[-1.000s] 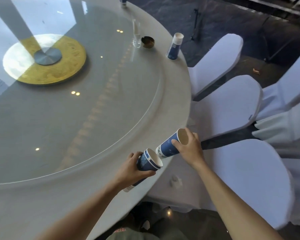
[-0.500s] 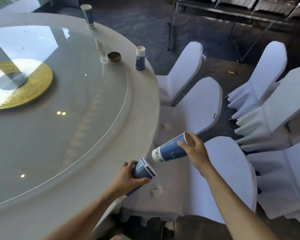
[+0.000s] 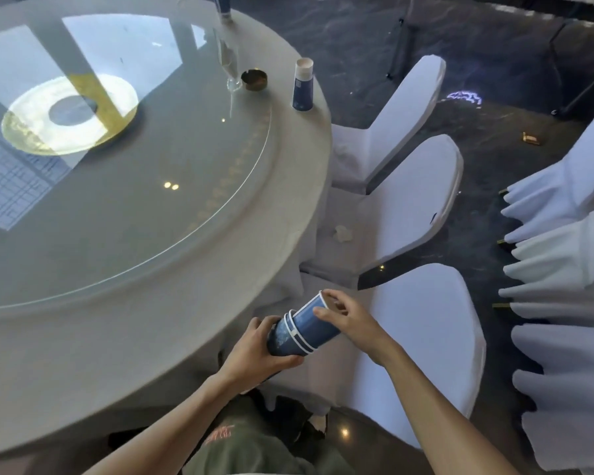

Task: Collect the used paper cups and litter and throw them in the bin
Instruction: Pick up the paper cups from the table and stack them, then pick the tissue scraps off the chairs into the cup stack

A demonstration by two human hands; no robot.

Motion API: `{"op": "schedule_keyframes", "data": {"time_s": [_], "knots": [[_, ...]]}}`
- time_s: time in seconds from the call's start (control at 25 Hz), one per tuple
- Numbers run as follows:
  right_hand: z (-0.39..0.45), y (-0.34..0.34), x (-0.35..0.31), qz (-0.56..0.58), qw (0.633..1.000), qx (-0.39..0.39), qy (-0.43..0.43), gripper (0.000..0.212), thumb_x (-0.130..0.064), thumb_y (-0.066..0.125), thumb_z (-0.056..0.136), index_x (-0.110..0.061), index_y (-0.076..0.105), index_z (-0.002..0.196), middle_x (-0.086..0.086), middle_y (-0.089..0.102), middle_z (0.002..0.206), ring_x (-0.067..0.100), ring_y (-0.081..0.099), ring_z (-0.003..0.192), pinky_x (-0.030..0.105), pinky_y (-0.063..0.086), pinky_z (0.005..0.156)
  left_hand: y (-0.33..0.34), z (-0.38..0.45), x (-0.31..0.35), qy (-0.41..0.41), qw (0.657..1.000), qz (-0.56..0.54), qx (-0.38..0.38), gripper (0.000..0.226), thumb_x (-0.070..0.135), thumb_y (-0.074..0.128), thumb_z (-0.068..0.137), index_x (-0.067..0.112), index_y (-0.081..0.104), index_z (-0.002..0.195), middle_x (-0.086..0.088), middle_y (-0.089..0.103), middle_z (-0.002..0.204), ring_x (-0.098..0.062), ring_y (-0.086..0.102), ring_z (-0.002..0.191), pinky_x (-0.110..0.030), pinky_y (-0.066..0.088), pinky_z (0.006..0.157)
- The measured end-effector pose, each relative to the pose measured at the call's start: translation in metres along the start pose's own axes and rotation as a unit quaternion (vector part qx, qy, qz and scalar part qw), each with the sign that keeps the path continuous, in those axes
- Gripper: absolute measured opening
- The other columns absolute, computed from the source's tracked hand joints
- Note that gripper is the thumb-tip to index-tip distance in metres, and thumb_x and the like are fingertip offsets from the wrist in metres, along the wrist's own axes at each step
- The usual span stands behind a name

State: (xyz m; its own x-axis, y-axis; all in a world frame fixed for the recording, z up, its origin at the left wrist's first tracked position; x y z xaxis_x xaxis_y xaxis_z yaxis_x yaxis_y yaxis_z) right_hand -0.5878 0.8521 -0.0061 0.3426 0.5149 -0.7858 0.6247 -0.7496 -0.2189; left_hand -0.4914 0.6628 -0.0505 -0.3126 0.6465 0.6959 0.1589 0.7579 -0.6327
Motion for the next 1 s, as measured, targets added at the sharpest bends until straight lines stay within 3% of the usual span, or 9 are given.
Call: {"op": "schedule_keyframes", "data": {"time_s": [0.2, 0.48, 0.56, 0.64, 0.76, 0.88, 1.0], "knots": [[0.001, 0.051, 0.031, 0.007, 0.997, -0.066, 0.05, 0.06, -0.048, 0.067, 0.095, -0.026, 0.049, 0.147, 0.003, 0.052, 0.147, 0.02, 0.051, 0.135, 0.042, 0.049, 0.11, 0.019, -0.014, -0.013, -0.02, 1.0, -0.014, -0.019, 0.082, 0.079, 0.078, 0.059, 0.052, 0.045, 0.13, 0.026, 0.046, 0.111, 0.01, 0.055, 0.101, -0.006, 0.044, 0.074], [0.041, 0.098, 0.076, 0.039, 0.991, -0.086, 0.091, 0.062, -0.048, 0.068, 0.095, -0.023, 0.049, 0.148, 0.001, 0.054, 0.143, 0.018, 0.054, 0.13, 0.044, 0.05, 0.11, 0.045, 0.002, -0.07, -0.065, 0.997, -0.022, -0.032, 0.087, 0.081, 0.076, 0.058, 0.051, 0.043, 0.132, 0.03, 0.042, 0.11, 0.006, 0.056, 0.095, -0.003, 0.041, 0.069], [0.069, 0.103, 0.096, 0.063, 0.989, -0.067, 0.116, 0.064, -0.05, 0.062, 0.098, -0.022, 0.046, 0.152, 0.003, 0.053, 0.148, 0.02, 0.054, 0.133, 0.046, 0.047, 0.113, 0.056, 0.007, -0.097, -0.09, 0.995, -0.038, -0.029, 0.09, 0.084, 0.075, 0.058, 0.051, 0.041, 0.134, 0.027, 0.043, 0.113, 0.009, 0.054, 0.097, -0.005, 0.04, 0.074], [0.102, 0.102, 0.123, 0.076, 0.987, 0.0, 0.142, 0.062, -0.051, 0.057, 0.1, -0.021, 0.045, 0.153, 0.004, 0.05, 0.156, 0.023, 0.049, 0.14, 0.048, 0.04, 0.118, 0.065, 0.015, -0.125, -0.12, 0.991, -0.053, -0.027, 0.092, 0.087, 0.074, 0.056, 0.052, 0.04, 0.134, 0.022, 0.045, 0.117, 0.011, 0.052, 0.097, -0.005, 0.038, 0.075], [0.145, 0.099, 0.17, -0.071, 0.984, 0.052, 0.156, 0.07, -0.048, 0.062, 0.097, -0.025, 0.037, 0.158, 0.008, 0.037, 0.164, 0.03, 0.039, 0.147, 0.046, 0.034, 0.12, 0.077, 0.023, -0.164, -0.149, 0.986, -0.067, -0.034, 0.089, 0.09, 0.072, 0.053, 0.057, 0.039, 0.129, 0.018, 0.054, 0.122, 0.007, 0.056, 0.099, -0.007, 0.04, 0.077], [0.176, 0.12, 0.211, -0.257, 0.955, 0.0, 0.151, 0.083, -0.041, 0.067, 0.094, -0.036, 0.019, 0.162, 0.013, 0.008, 0.172, 0.045, 0.027, 0.151, 0.052, 0.034, 0.117, 0.085, 0.028, -0.194, -0.161, 0.983, -0.082, -0.028, 0.081, 0.09, 0.073, 0.053, 0.066, 0.037, 0.121, 0.021, 0.056, 0.127, 0.002, 0.057, 0.107, -0.009, 0.041, 0.081], [0.198, 0.148, 0.239, -0.364, 0.92, -0.05, 0.135, 0.088, -0.029, 0.066, 0.097, -0.043, 0.008, 0.162, 0.007, -0.015, 0.173, 0.045, 0.004, 0.157, 0.059, 0.028, 0.12, 0.09, 0.03, -0.211, -0.179, 0.977, -0.11, -0.025, 0.085, 0.083, 0.08, 0.055, 0.063, 0.039, 0.126, 0.023, 0.055, 0.131, 0.002, 0.057, 0.114, -0.013, 0.045, 0.088]]}}
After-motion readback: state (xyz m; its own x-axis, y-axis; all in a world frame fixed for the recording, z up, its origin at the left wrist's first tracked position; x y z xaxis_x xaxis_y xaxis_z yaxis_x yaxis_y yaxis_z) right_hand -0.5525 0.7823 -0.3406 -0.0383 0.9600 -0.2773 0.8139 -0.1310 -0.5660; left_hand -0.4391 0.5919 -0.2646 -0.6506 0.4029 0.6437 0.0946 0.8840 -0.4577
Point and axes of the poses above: each hand's wrist, its own z-axis towards the middle knuckle, its own y-axis out of the palm, x = y × z, the point moved 8 cm from there along z, towards the middle knuckle
